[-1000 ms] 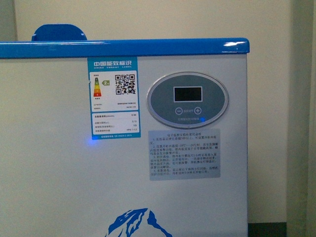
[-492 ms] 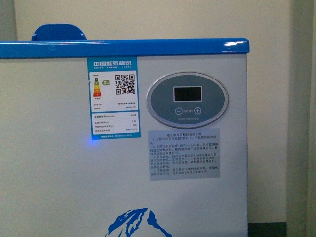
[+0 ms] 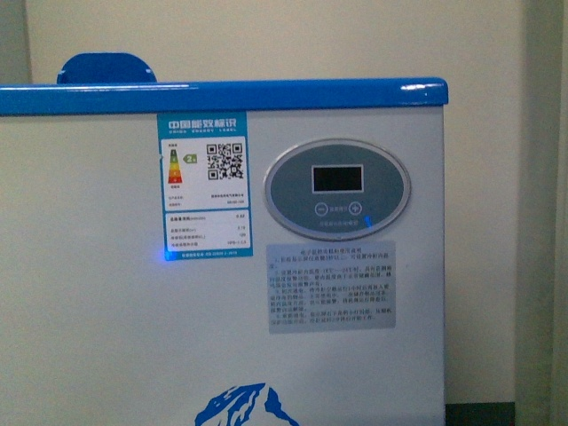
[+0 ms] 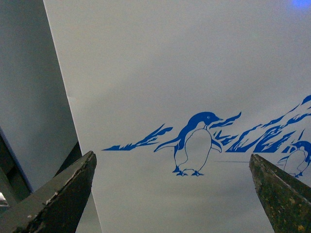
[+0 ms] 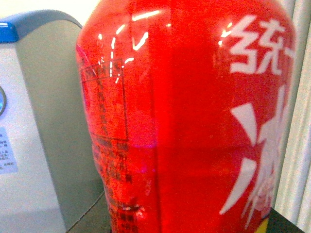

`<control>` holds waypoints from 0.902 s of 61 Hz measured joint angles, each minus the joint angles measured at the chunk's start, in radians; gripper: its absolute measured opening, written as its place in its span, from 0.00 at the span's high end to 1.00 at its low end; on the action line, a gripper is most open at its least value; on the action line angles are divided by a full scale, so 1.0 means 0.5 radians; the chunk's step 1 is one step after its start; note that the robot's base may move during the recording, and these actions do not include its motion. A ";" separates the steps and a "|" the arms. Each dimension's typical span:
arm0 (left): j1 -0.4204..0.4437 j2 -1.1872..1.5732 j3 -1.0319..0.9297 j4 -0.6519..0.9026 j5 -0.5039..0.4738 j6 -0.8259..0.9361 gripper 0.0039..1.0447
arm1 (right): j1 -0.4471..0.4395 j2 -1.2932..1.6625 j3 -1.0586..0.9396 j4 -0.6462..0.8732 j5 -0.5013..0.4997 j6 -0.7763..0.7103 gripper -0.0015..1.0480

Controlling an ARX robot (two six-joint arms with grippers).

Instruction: Put drink in fridge

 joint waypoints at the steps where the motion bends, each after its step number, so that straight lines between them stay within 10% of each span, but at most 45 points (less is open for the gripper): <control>1: 0.000 0.000 0.000 0.000 -0.001 0.001 0.08 | 0.000 0.000 0.000 0.000 -0.001 0.000 0.64; 55: 0.000 0.000 0.000 0.000 0.000 0.001 0.08 | 0.000 0.001 0.001 0.000 -0.001 -0.003 0.64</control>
